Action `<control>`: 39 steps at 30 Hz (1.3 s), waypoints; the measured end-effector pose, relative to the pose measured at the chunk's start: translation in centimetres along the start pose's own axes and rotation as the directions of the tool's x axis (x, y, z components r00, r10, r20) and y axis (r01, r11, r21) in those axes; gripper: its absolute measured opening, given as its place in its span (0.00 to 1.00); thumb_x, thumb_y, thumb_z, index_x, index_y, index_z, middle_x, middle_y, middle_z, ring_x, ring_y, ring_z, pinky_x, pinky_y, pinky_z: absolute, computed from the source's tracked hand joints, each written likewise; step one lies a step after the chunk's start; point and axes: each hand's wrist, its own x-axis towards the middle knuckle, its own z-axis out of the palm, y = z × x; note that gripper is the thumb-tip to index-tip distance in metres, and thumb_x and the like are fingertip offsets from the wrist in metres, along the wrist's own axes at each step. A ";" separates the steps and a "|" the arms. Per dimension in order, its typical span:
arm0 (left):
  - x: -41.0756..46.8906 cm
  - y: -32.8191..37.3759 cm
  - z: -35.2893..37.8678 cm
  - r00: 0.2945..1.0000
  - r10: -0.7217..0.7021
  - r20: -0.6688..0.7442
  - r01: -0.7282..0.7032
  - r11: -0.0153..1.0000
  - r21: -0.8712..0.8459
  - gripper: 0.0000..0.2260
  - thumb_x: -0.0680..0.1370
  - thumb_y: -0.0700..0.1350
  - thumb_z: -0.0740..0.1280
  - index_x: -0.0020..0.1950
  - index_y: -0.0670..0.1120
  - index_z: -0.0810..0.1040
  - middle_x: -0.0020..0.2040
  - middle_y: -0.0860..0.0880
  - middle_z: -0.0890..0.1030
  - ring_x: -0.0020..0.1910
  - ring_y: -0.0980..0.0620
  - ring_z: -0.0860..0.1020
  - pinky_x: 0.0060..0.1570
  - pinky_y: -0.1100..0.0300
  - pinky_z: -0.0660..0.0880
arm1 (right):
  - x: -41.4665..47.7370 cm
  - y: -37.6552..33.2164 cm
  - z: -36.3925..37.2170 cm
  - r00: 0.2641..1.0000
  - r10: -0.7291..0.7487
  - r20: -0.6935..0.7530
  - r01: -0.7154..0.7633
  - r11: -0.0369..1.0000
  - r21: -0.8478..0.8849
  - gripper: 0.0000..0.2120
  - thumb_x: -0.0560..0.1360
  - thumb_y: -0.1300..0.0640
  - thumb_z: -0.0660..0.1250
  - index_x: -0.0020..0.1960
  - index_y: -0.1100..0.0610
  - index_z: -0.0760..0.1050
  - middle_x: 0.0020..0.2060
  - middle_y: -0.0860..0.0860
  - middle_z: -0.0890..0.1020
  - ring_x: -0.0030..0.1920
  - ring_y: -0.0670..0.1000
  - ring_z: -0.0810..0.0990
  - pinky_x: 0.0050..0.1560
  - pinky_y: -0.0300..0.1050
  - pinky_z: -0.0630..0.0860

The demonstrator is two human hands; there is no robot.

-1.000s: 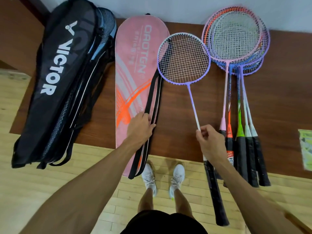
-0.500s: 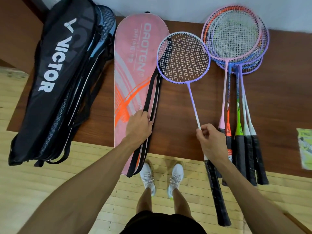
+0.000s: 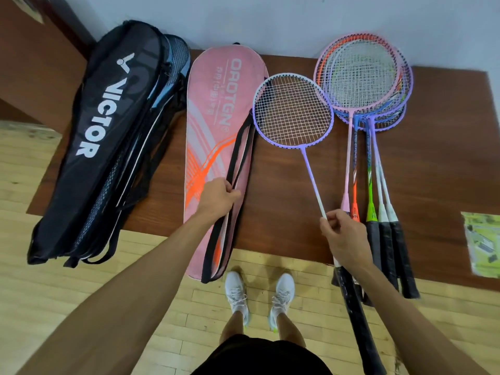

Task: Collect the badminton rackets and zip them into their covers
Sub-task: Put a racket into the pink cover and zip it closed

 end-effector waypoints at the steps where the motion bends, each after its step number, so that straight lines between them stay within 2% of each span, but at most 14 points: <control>1: -0.2 0.5 -0.6 1.000 -0.010 -0.013 0.009 0.999 -0.031 0.04 0.74 0.40 0.67 0.45 0.40 0.76 0.42 0.44 0.77 0.42 0.46 0.74 0.42 0.58 0.69 | -0.2 0.0 -0.4 1.000 -0.006 0.005 0.006 1.000 -0.002 0.05 0.77 0.57 0.65 0.43 0.55 0.76 0.32 0.48 0.80 0.34 0.48 0.79 0.37 0.45 0.77; 4: -0.4 1.7 -2.1 0.999 -0.044 -0.021 0.041 0.994 -0.098 0.12 0.73 0.41 0.67 0.55 0.39 0.75 0.48 0.44 0.78 0.47 0.46 0.75 0.44 0.60 0.68 | -0.7 0.5 -1.5 1.000 -0.018 0.020 0.018 1.000 -0.008 0.06 0.77 0.57 0.65 0.41 0.55 0.75 0.30 0.50 0.79 0.31 0.50 0.78 0.34 0.47 0.76; 6: -0.6 2.5 -2.5 0.998 -0.065 -0.006 0.064 0.990 -0.126 0.14 0.73 0.41 0.67 0.58 0.40 0.75 0.51 0.43 0.80 0.50 0.44 0.78 0.45 0.58 0.70 | -1.1 0.9 -2.1 0.999 -0.016 0.041 0.016 1.000 -0.009 0.07 0.77 0.57 0.65 0.41 0.55 0.75 0.29 0.49 0.78 0.29 0.47 0.75 0.31 0.42 0.72; 8: -0.8 3.3 -2.7 0.997 -0.069 -0.039 0.063 0.989 -0.136 0.12 0.74 0.42 0.65 0.56 0.40 0.77 0.50 0.42 0.81 0.49 0.43 0.78 0.44 0.57 0.71 | -1.5 1.2 -2.7 0.998 -0.019 0.064 0.020 1.000 -0.001 0.06 0.78 0.57 0.65 0.41 0.55 0.74 0.28 0.48 0.76 0.28 0.45 0.73 0.30 0.37 0.68; 13: -1.6 5.4 -2.4 0.982 -0.075 -0.171 0.040 0.979 -0.198 0.09 0.77 0.43 0.64 0.55 0.40 0.75 0.50 0.42 0.78 0.47 0.44 0.75 0.46 0.55 0.70 | -2.8 2.4 -3.9 0.994 -0.037 0.106 0.035 0.999 0.018 0.08 0.78 0.57 0.65 0.40 0.56 0.74 0.30 0.53 0.77 0.29 0.49 0.73 0.31 0.40 0.69; 17: -2.0 6.3 -2.0 0.983 -0.073 -0.170 0.028 0.967 -0.254 0.06 0.77 0.43 0.64 0.52 0.43 0.75 0.47 0.45 0.77 0.42 0.46 0.74 0.41 0.56 0.69 | -3.7 3.9 -4.6 0.992 -0.040 0.120 0.040 0.999 0.009 0.07 0.77 0.57 0.65 0.40 0.55 0.75 0.29 0.52 0.77 0.29 0.51 0.74 0.30 0.42 0.70; 20: -2.3 6.6 -1.7 0.979 -0.082 -0.187 0.025 0.958 -0.287 0.06 0.77 0.43 0.64 0.52 0.44 0.75 0.48 0.44 0.78 0.41 0.46 0.74 0.44 0.52 0.73 | -4.3 4.9 -5.0 0.987 -0.044 0.155 0.043 0.999 0.015 0.08 0.78 0.57 0.65 0.40 0.55 0.75 0.28 0.52 0.76 0.27 0.49 0.71 0.28 0.39 0.66; 24: -2.8 7.0 -1.4 0.985 -0.027 -0.168 -0.019 0.963 -0.270 0.04 0.77 0.43 0.65 0.50 0.45 0.74 0.45 0.45 0.78 0.41 0.46 0.75 0.47 0.49 0.76 | -4.1 5.1 -4.6 0.982 -0.064 0.177 0.066 0.998 -0.006 0.08 0.77 0.56 0.65 0.39 0.54 0.74 0.28 0.48 0.74 0.27 0.47 0.70 0.31 0.43 0.67; 28: -3.4 6.9 -1.6 0.993 -0.005 -0.116 -0.023 0.970 -0.242 0.05 0.77 0.42 0.65 0.51 0.41 0.75 0.40 0.44 0.78 0.30 0.50 0.75 0.32 0.58 0.74 | -2.2 3.1 -3.4 0.970 -0.155 0.187 0.166 0.985 -0.045 0.07 0.78 0.53 0.64 0.42 0.54 0.75 0.29 0.49 0.78 0.30 0.49 0.76 0.33 0.51 0.73; 33: -3.7 5.1 -2.3 0.999 0.006 -0.038 -0.015 0.969 -0.248 0.07 0.77 0.41 0.67 0.52 0.39 0.76 0.40 0.43 0.77 0.29 0.51 0.74 0.25 0.64 0.72 | 1.7 -1.1 -0.4 0.961 -0.202 0.187 0.215 0.975 -0.050 0.08 0.76 0.52 0.66 0.45 0.56 0.78 0.34 0.50 0.81 0.36 0.53 0.79 0.38 0.52 0.77; 36: -3.5 3.6 -2.7 1.000 0.002 0.002 -0.001 0.958 -0.287 0.07 0.77 0.41 0.68 0.53 0.40 0.76 0.40 0.43 0.77 0.29 0.51 0.74 0.22 0.68 0.70 | 4.1 -3.8 1.9 0.961 -0.154 0.228 0.169 0.984 -0.047 0.08 0.77 0.52 0.65 0.49 0.55 0.79 0.40 0.51 0.83 0.42 0.52 0.80 0.45 0.50 0.77; 39: -2.9 2.2 -3.1 0.999 0.015 0.039 -0.001 0.945 -0.327 0.05 0.77 0.42 0.68 0.51 0.42 0.75 0.38 0.44 0.76 0.29 0.51 0.74 0.24 0.65 0.72 | 6.3 -6.1 4.7 0.962 -0.048 0.270 0.050 0.999 0.002 0.12 0.76 0.57 0.65 0.58 0.57 0.78 0.50 0.52 0.82 0.51 0.53 0.80 0.52 0.43 0.74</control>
